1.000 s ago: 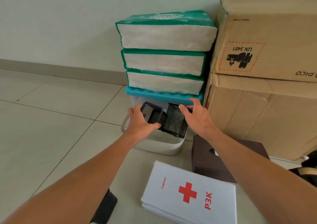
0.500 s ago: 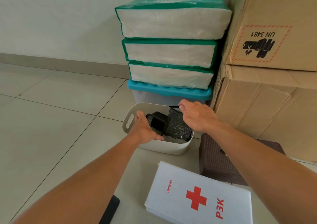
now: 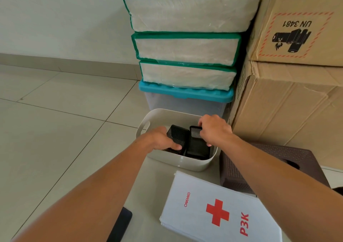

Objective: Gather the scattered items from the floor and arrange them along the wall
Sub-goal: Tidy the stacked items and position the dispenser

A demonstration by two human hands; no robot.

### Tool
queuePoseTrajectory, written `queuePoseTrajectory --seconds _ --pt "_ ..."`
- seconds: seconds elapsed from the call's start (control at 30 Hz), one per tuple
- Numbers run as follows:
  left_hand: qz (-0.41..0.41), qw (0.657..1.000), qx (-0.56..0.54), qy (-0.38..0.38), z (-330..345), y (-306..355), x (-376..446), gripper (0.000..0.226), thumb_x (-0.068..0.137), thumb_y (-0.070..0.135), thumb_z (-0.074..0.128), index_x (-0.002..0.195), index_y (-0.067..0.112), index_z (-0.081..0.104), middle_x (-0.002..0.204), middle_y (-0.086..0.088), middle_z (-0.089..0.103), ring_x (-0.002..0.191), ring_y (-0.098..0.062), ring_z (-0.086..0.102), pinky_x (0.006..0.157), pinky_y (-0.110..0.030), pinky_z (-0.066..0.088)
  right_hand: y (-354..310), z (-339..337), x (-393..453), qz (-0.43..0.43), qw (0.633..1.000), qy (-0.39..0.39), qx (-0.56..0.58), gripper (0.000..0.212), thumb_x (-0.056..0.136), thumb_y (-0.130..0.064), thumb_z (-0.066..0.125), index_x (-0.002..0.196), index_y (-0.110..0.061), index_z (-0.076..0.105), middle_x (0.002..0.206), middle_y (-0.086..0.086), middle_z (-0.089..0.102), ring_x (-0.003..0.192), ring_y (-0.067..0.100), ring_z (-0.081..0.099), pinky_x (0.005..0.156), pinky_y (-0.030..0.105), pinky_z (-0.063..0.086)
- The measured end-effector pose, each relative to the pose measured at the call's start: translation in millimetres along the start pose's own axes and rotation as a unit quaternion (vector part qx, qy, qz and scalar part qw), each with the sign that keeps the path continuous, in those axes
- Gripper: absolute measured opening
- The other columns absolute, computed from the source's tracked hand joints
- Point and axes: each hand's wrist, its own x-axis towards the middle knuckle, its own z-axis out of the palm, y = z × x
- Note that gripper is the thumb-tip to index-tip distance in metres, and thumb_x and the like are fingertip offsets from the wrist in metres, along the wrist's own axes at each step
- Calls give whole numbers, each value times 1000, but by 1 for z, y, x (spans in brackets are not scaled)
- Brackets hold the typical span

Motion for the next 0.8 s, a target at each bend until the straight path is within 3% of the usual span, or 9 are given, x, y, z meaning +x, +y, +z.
queuePoseTrajectory --seconds 0.1,0.17,0.23,0.33,0.43,0.53,0.63,0.7,0.8 --pt "18 996 39 80 8 1 0 45 78 50 79 101 16 60 104 5 61 110 -22 61 96 -33 48 2 5 -5 -8 997 55 -46 37 90 -7 64 125 -16 65 119 10 63 107 34 65 83 42 55" --pt "15 990 67 121 14 2 2 52 75 63 74 92 16 61 96 2 68 99 -23 66 90 -39 53 4 9 -8 -15 997 49 -60 35 90 -7 61 124 -17 67 115 10 65 105 33 66 80 41 53" --pt "6 984 91 150 21 6 2 55 77 68 69 93 15 58 94 1 66 96 -23 65 83 -36 52 7 9 -11 -26 998 37 -53 35 89 -8 59 121 -18 68 111 10 67 102 33 67 80 40 53" --pt "12 977 117 178 27 14 -1 53 83 66 63 101 16 57 103 -4 64 102 -27 63 77 -33 46 14 6 -15 -66 997 42 -11 42 89 -4 56 128 -18 67 124 8 62 112 32 62 91 42 53" --pt "23 979 116 164 29 13 0 56 92 61 53 116 11 59 114 -9 65 108 -30 62 86 -36 49 27 12 -23 -116 985 93 89 45 92 1 52 132 -15 63 132 3 54 118 26 57 101 42 49" --pt "38 985 66 153 23 11 -4 51 100 54 42 112 8 61 113 -13 67 108 -33 62 92 -40 48 39 17 -35 -81 963 157 203 39 93 4 52 129 -9 62 130 5 50 113 21 56 96 26 46" --pt "95 968 10 234 7 7 -14 39 102 44 42 91 13 62 96 -7 68 99 -30 64 88 -40 50 44 14 -45 -76 957 169 224 34 96 2 52 126 -10 62 131 3 48 108 14 53 91 19 40" --pt "156 940 -32 301 -6 -1 -26 26 101 35 47 94 16 62 95 0 67 90 -21 64 83 -39 52 42 9 -48 -88 956 187 207 28 97 -3 53 121 -13 64 125 1 51 103 14 55 87 22 42" --pt "207 901 7 381 -24 -22 -50 21 99 29 50 82 17 51 81 1 58 70 -17 55 64 -38 47 30 1 -51 -116 955 196 189 23 97 -7 53 114 -15 67 116 0 57 99 14 58 85 28 49"
